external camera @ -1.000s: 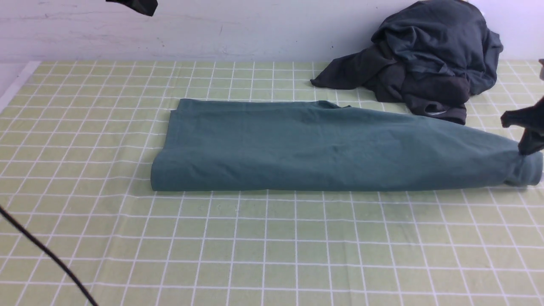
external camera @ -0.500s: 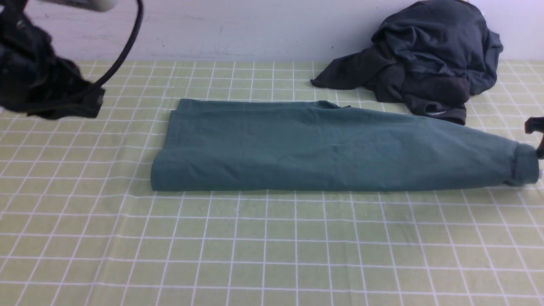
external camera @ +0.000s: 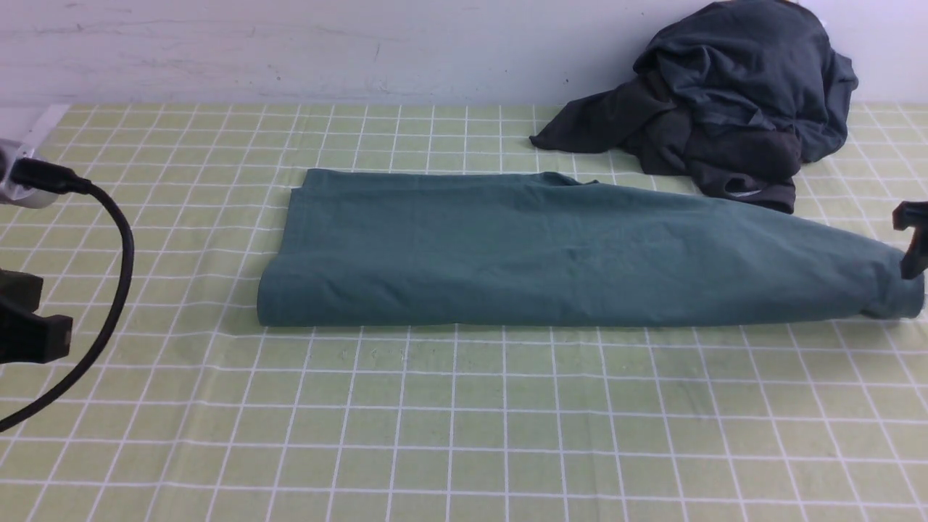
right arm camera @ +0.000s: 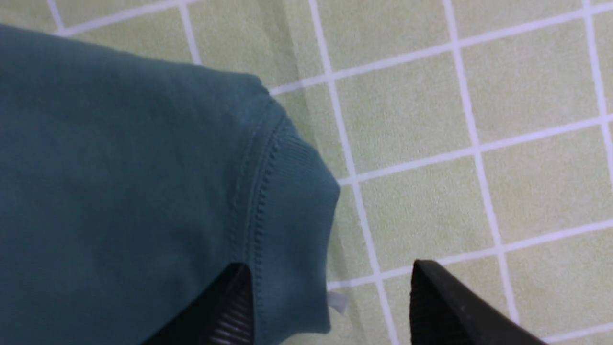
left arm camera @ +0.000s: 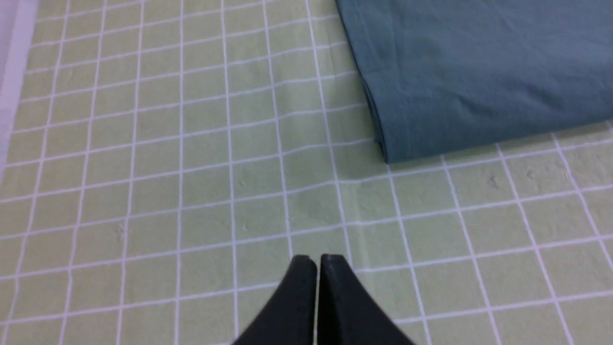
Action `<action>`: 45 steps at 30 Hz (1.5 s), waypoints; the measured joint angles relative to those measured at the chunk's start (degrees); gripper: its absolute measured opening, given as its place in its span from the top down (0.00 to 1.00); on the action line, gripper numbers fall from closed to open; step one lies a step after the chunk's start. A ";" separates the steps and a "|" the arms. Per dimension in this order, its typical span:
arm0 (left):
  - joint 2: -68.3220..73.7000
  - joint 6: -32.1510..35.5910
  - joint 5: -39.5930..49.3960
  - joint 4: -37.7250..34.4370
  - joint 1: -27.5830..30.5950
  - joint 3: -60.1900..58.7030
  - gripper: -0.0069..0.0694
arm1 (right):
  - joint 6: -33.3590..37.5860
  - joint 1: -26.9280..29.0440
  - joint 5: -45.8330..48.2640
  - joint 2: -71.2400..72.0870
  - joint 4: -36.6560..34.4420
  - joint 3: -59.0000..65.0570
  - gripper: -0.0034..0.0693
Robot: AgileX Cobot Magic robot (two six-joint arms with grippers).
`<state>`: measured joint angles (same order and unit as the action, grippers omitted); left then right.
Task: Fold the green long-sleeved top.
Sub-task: Use the right arm to clamp the right edge of the fabric, then use the right arm to drag the right edge of the fabric to the left and folds it over the left edge
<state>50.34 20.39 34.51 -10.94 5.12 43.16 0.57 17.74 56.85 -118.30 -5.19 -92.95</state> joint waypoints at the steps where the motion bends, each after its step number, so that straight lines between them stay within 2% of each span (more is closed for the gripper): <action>1: 0.00 0.00 0.00 0.00 0.00 0.00 0.91 | 0.00 0.00 -0.07 0.00 -0.44 0.00 0.39; 9: 0.19 0.37 -2.59 -2.89 0.00 -0.75 0.91 | -0.06 -0.91 -1.86 -6.84 -3.72 -0.48 0.39; 12: 0.19 0.50 -2.33 -2.64 0.00 -0.75 0.91 | 1.90 -0.91 -2.01 -6.97 -4.74 -0.56 0.44; 14: 0.19 0.50 -2.02 -2.34 0.00 -0.75 0.91 | 4.77 -0.91 -2.19 -6.84 -6.09 -0.56 0.52; 17: 0.08 0.50 -1.65 -2.05 0.00 -0.75 0.91 | 9.50 -0.97 -2.02 -5.51 -7.63 -0.32 0.77; 19: -0.07 0.50 -1.60 -2.00 0.00 -0.75 0.91 | 10.70 -0.87 -2.02 -4.13 -6.93 -0.19 0.84; 20: -0.46 0.50 -1.47 -2.00 0.00 -0.75 0.91 | 11.63 -0.40 -1.87 -1.58 -5.11 -0.07 0.92; 24: -2.14 0.50 -1.41 -1.94 0.00 -0.81 0.91 | 11.83 1.74 -1.73 5.54 2.57 -0.03 0.94; 26: -3.01 0.50 -1.41 -1.94 0.00 -0.81 0.91 | 11.39 3.10 -1.73 8.26 3.73 -0.01 0.94; 29: -3.98 0.50 -1.41 -1.99 0.00 -0.81 0.91 | 10.58 4.17 -1.83 13.20 1.53 0.04 0.94; 32: -4.24 0.45 -1.41 -2.11 0.00 -0.81 0.91 | 11.23 2.63 -3.43 16.30 -4.70 0.04 0.94; 36: -4.24 0.39 -1.68 -3.34 0.00 -0.81 0.91 | 19.03 -6.44 -8.12 19.33 -18.81 -0.57 0.94; 39: -4.24 0.35 -1.74 -3.42 0.00 -0.81 0.91 | 24.09 -12.82 -10.07 18.67 -26.68 -1.51 0.94; 40: -4.24 0.33 -1.74 -3.42 0.00 -0.81 0.91 | 27.13 -17.80 -11.77 17.52 -31.00 -2.35 0.94; 41: -4.24 0.33 -1.74 -3.42 0.00 -0.81 0.91 | 27.48 -18.42 -11.97 17.09 -32.17 -2.47 0.94; 42: -4.24 0.33 -1.74 -3.50 0.00 -0.81 0.91 | 30.17 -23.35 -13.70 14.82 -36.26 -3.79 0.94; 45: -4.24 0.28 -1.74 -3.98 0.00 -0.81 0.91 | 33.03 -31.89 -16.47 8.49 -41.19 -7.41 0.94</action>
<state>46.10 20.67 32.77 -14.92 5.12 42.35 33.60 -14.16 40.38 -109.82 -46.38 -100.36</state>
